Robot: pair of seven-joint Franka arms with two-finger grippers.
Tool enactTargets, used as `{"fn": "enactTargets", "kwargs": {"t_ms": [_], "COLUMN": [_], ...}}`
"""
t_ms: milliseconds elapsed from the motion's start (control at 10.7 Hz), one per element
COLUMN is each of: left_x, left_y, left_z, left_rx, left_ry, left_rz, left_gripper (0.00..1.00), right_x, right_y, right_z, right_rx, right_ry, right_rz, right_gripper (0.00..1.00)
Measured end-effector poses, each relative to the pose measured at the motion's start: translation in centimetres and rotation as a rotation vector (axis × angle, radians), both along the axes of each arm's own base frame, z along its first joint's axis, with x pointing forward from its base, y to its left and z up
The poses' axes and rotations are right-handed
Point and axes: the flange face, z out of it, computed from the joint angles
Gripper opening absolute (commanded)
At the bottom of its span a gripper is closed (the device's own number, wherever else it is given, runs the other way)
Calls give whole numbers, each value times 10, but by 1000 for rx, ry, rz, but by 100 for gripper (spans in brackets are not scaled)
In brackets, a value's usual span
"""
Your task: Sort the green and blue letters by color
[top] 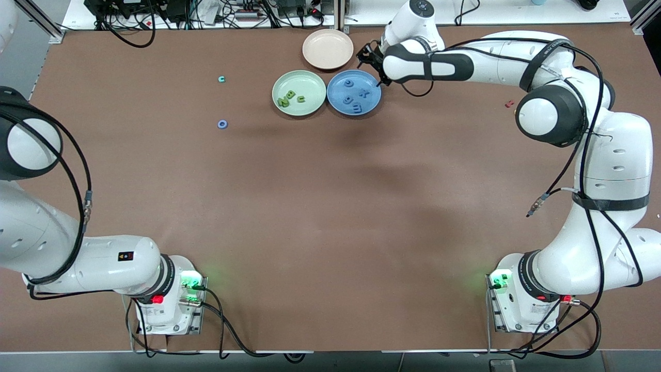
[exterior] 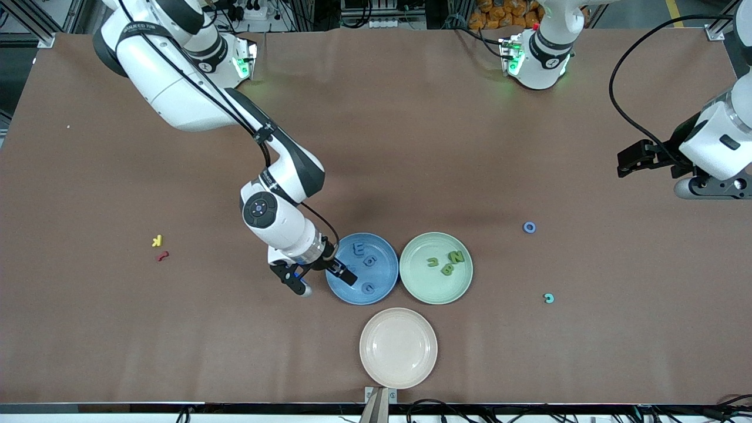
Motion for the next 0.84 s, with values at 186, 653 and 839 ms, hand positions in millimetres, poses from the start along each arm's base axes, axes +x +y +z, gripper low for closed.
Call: {"fn": "enactTargets", "kwargs": {"t_ms": [186,653,839], "left_x": [0,1,1], "left_y": [0,0,0], "left_z": [0,-1,-2], "left_rx": [0,-1,-1], "left_ry": [-1,-1,-1], "left_rz": [0,0,0], "left_gripper": [100,100,100], "right_x": [6,7,-8], "right_y": [-24,-91,-140], "right_z": [-11,5,19], "right_rx": [-89,-284,-358], "right_ry": [4,62,77], "right_rz": [112,466,568], "right_gripper": [100,100,100]}}
